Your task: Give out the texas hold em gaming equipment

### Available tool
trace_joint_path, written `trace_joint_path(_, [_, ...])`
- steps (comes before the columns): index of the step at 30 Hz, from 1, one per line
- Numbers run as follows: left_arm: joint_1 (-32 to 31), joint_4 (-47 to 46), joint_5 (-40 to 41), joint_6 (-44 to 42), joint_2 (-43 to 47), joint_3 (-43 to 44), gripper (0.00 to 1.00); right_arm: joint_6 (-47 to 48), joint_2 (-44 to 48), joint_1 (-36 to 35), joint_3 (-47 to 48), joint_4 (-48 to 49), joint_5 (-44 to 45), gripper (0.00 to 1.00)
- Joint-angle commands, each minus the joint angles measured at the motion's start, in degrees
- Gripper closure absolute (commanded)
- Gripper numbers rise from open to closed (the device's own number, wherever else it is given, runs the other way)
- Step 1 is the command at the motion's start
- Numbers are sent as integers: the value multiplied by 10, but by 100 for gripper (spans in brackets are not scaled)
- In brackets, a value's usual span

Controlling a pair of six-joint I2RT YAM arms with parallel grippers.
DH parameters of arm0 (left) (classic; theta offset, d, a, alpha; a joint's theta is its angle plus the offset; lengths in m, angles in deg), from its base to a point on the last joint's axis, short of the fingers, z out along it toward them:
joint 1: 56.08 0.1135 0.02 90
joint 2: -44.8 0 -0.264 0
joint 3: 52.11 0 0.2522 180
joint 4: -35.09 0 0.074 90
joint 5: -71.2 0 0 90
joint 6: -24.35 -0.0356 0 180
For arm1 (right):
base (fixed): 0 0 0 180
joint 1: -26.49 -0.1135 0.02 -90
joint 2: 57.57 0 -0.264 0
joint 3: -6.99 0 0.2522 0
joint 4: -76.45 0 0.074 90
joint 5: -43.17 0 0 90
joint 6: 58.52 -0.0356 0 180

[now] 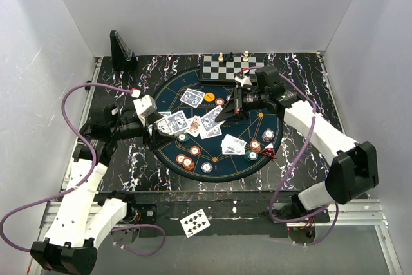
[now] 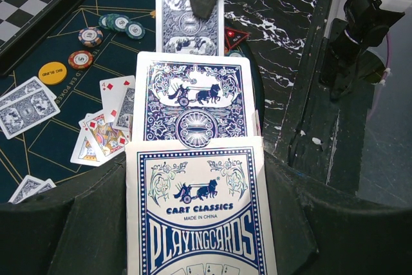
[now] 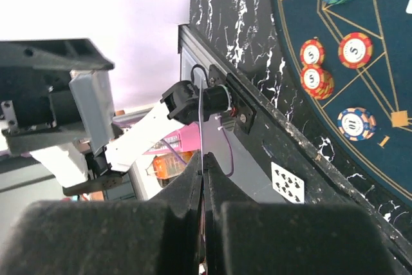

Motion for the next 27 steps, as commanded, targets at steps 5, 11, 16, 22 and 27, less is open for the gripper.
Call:
trace_joint_path(5, [1, -4, -7, 11, 8, 4, 100, 42, -129, 9, 18, 43, -6, 99])
trace_joint_path(11, [2, -8, 14, 11, 15, -18, 100, 93, -270, 14, 103, 5, 39, 99])
trace_joint_path(16, [12, -14, 28, 3, 18, -38, 100, 120, -342, 14, 167, -40, 101, 99])
trace_joint_path(22, [32, 0, 15, -47, 7, -68, 100, 140, -371, 14, 184, -79, 169, 99])
trace_joint_path(27, [64, 33, 5, -131, -8, -106, 100, 145, -383, 13, 184, -103, 181, 86])
